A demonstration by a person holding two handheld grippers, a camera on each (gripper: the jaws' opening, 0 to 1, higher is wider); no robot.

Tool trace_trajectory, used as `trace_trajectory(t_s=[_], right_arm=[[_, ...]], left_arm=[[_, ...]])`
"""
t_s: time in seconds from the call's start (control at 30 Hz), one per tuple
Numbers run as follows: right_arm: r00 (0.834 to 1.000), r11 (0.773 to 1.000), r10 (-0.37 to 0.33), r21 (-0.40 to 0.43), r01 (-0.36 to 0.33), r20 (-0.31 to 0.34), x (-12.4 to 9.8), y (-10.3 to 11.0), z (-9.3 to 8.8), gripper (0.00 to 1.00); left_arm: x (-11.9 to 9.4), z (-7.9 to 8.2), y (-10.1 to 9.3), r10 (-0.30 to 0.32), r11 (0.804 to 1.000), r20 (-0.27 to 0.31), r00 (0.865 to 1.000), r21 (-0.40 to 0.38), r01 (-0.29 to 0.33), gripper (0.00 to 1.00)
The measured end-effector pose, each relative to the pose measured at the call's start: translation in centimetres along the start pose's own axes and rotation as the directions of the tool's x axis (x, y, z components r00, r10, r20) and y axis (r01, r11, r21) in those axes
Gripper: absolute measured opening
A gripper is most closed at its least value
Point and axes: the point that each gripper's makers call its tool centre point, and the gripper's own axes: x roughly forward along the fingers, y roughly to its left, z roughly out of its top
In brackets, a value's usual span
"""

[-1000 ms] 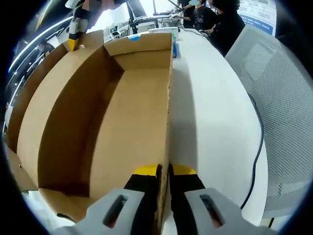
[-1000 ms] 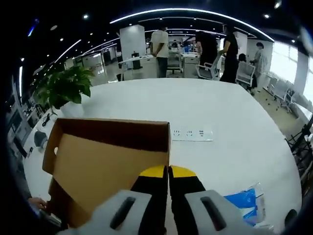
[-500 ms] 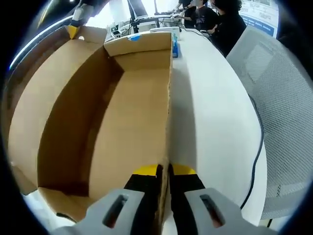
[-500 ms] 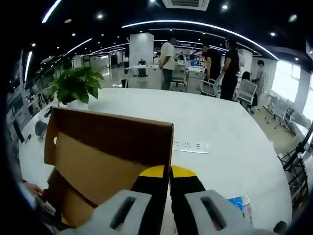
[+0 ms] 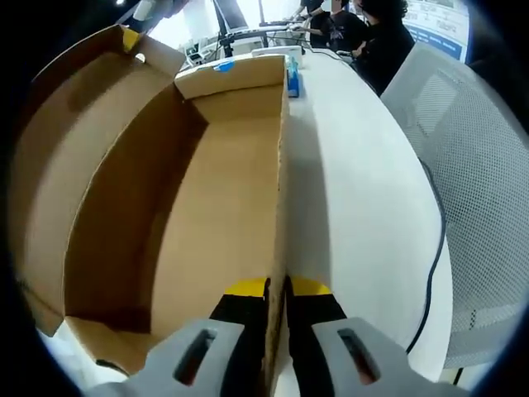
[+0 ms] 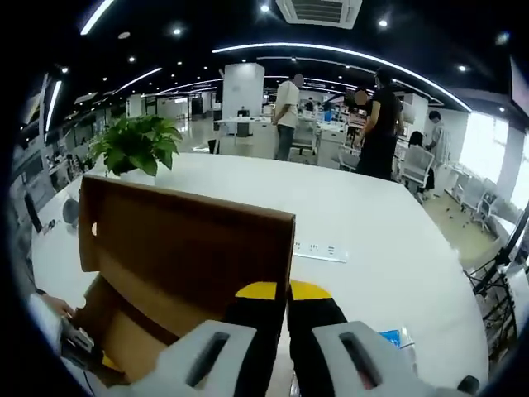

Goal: Operate the shoe box by opening the lid, removing the specified soft item, and placing it in the target area until the item is outside and the box remains undamaged.

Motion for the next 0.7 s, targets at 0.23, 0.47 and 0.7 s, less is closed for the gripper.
trace_trajectory(t_s=[0.23,0.47,0.7], right_arm=[[1.0,1.0,-0.006,-0.005,0.006,-0.001,-0.6,0.1,0.0,0.0],[1.0,1.0,-0.025,-0.005,0.025,0.019,-2.5,0.5,-0.3,0.0],[0.996,0.998,-0.064,-0.016,0.065,0.06,-5.0,1.0,-1.1,0.0]], left_arm=[[0.0,0.0,0.0,0.007,1.0,0.004,1.0,-0.001,-0.007,0.06],[0.0,0.0,0.0,0.006,1.0,0.004,1.0,0.0,-0.006,0.06],[0.0,-0.1,-0.1,0.009,1.0,0.005,1.0,0.003,-0.009,0.06]])
